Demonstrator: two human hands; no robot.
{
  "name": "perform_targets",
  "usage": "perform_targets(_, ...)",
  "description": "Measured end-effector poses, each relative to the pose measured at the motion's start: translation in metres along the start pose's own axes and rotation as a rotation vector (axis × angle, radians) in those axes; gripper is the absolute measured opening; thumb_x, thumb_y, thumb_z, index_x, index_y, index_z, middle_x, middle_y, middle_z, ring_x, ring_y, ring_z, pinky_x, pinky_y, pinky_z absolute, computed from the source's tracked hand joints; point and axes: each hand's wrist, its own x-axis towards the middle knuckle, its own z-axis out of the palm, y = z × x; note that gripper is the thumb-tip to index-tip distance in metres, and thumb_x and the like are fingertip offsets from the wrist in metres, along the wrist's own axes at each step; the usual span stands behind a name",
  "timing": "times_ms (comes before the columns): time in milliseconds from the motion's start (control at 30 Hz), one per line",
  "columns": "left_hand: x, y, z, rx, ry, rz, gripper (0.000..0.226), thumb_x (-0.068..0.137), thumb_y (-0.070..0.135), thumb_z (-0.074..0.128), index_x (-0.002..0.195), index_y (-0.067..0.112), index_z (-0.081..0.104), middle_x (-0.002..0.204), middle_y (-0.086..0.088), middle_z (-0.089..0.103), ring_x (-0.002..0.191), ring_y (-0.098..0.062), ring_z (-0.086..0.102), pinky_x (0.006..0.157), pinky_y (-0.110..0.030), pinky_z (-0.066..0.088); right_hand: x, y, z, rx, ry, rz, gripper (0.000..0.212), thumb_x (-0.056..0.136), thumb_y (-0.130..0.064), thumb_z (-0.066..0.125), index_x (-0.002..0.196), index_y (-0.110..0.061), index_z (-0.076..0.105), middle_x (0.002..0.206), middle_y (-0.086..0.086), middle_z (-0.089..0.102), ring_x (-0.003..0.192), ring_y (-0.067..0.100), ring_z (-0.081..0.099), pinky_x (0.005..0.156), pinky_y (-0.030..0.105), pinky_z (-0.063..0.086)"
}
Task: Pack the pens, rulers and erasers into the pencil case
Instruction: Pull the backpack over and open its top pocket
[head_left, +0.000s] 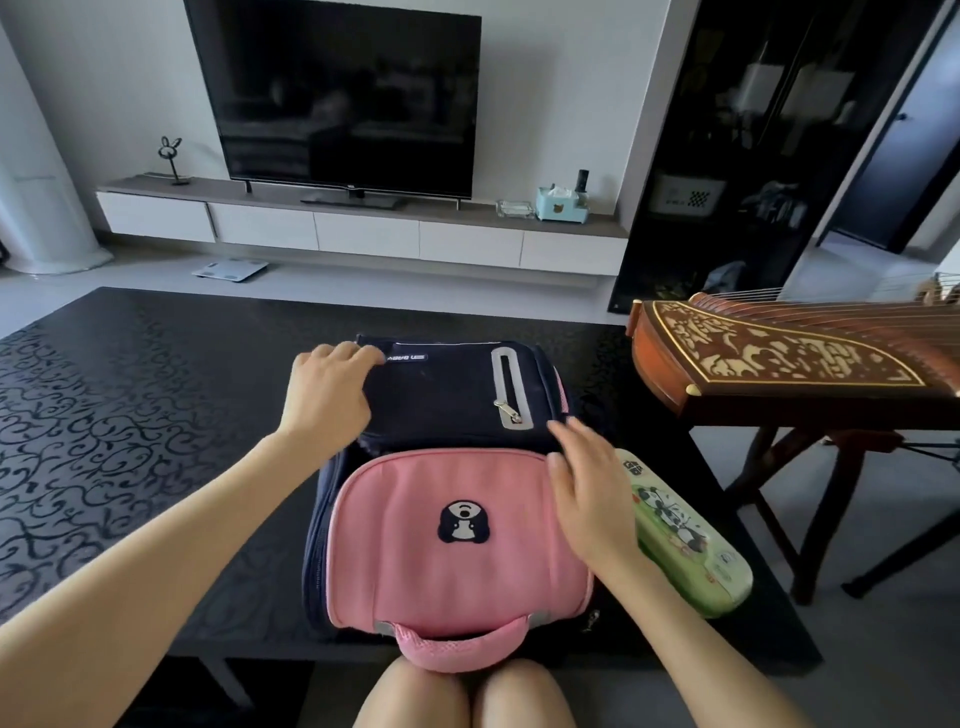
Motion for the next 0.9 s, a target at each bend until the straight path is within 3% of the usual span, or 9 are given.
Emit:
perform_targets(67, -0.012, 0.015, 0.000, -0.118, -0.057, 0.154, 0.038, 0.082, 0.039, 0.049, 0.107, 0.017, 0.067, 0.109, -0.004, 0.069, 0.098, -0.031, 0.062, 0.088, -0.043, 0.045, -0.010, 0.038, -0.021, -0.139, 0.067, 0.148, 0.041, 0.089, -0.030, 0.050, 0.127, -0.015, 0.051, 0.132, 0.011, 0.054, 0.120, 0.029, 0.049, 0.101, 0.045, 0.039)
perform_targets(100, -0.018, 0.023, 0.002, -0.121, -0.142, 0.219, 0.050, 0.080, 0.053, 0.041, 0.108, 0.021, 0.068, 0.112, 0.000, 0.068, 0.102, -0.027, 0.062, 0.093, -0.043, 0.043, -0.017, 0.063, -0.032, -0.281, -0.009, 0.242, 0.047, 0.086, -0.036, 0.054, 0.129, -0.016, 0.049, 0.133, 0.014, 0.052, 0.121, 0.032, 0.048, 0.103, 0.048, 0.037)
perform_targets(200, -0.027, 0.035, 0.010, -0.096, -0.329, 0.268, 0.071, 0.073, 0.069, 0.029, 0.119, 0.027, 0.062, 0.124, 0.004, 0.062, 0.115, -0.021, 0.056, 0.103, -0.044, 0.035, -0.035, 0.115, -0.048, -0.624, -0.491, 0.445, 0.085, 0.071, -0.075, 0.049, 0.142, -0.034, 0.024, 0.149, 0.015, 0.030, 0.134, 0.036, 0.030, 0.109, 0.056, 0.018)
perform_targets(267, -0.028, 0.038, 0.011, -0.153, -0.330, 0.223, 0.076, 0.070, 0.070, 0.027, 0.122, 0.025, 0.060, 0.126, 0.005, 0.061, 0.116, -0.021, 0.055, 0.103, -0.039, 0.035, -0.041, 0.128, -0.047, -0.648, -0.627, 0.447, 0.101, 0.060, -0.083, 0.049, 0.143, -0.042, 0.009, 0.150, 0.014, 0.024, 0.134, 0.037, 0.029, 0.108, 0.058, 0.015)
perform_targets(400, -0.025, 0.034, 0.005, -0.206, -0.278, 0.157, 0.069, 0.073, 0.065, 0.032, 0.117, 0.023, 0.064, 0.118, 0.006, 0.065, 0.110, -0.019, 0.058, 0.096, -0.031, 0.040, -0.041, 0.128, -0.044, -0.559, -0.550, 0.450, 0.102, 0.062, -0.068, 0.063, 0.143, -0.039, 0.009, 0.132, 0.011, 0.041, 0.117, 0.032, 0.046, 0.096, 0.046, 0.038)
perform_targets(567, -0.026, 0.019, -0.004, -0.136, -0.294, 0.139, 0.045, 0.085, 0.050, 0.054, 0.117, 0.019, 0.063, 0.115, 0.004, 0.066, 0.108, -0.020, 0.058, 0.092, -0.032, 0.043, -0.040, 0.114, -0.058, -0.341, -0.358, 0.523, 0.090, 0.063, -0.060, 0.066, 0.138, -0.037, 0.024, 0.118, 0.006, 0.052, 0.107, 0.030, 0.053, 0.090, 0.043, 0.041)
perform_targets(667, -0.027, 0.017, -0.010, -0.113, -0.310, 0.115, 0.036, 0.089, 0.039, 0.056, 0.116, 0.017, 0.063, 0.115, 0.003, 0.065, 0.109, -0.019, 0.057, 0.089, -0.033, 0.045, -0.033, 0.099, -0.079, -0.220, -0.223, 0.427, 0.088, 0.059, -0.058, 0.068, 0.136, -0.039, 0.030, 0.112, 0.001, 0.054, 0.103, 0.025, 0.056, 0.088, 0.044, 0.045)
perform_targets(733, -0.023, 0.024, -0.014, -0.051, -0.315, 0.117, 0.031, 0.094, 0.036, 0.048, 0.111, 0.016, 0.064, 0.109, 0.002, 0.066, 0.104, -0.021, 0.059, 0.082, -0.036, 0.048, -0.026, 0.087, -0.094, -0.182, -0.157, 0.259, 0.087, 0.058, -0.058, 0.069, 0.134, -0.039, 0.031, 0.111, -0.002, 0.055, 0.100, 0.020, 0.057, 0.083, 0.044, 0.050)
perform_targets(900, 0.010, 0.036, -0.034, -0.106, -0.178, -0.029, 0.029, 0.097, 0.031, 0.043, 0.093, 0.012, 0.064, 0.089, -0.007, 0.070, 0.081, -0.031, 0.062, 0.061, -0.030, 0.037, -0.013, 0.029, -0.118, -0.097, -0.185, -0.170, 0.082, 0.060, -0.062, 0.061, 0.133, -0.032, 0.038, 0.116, -0.005, 0.053, 0.099, 0.009, 0.055, 0.080, 0.033, 0.051)
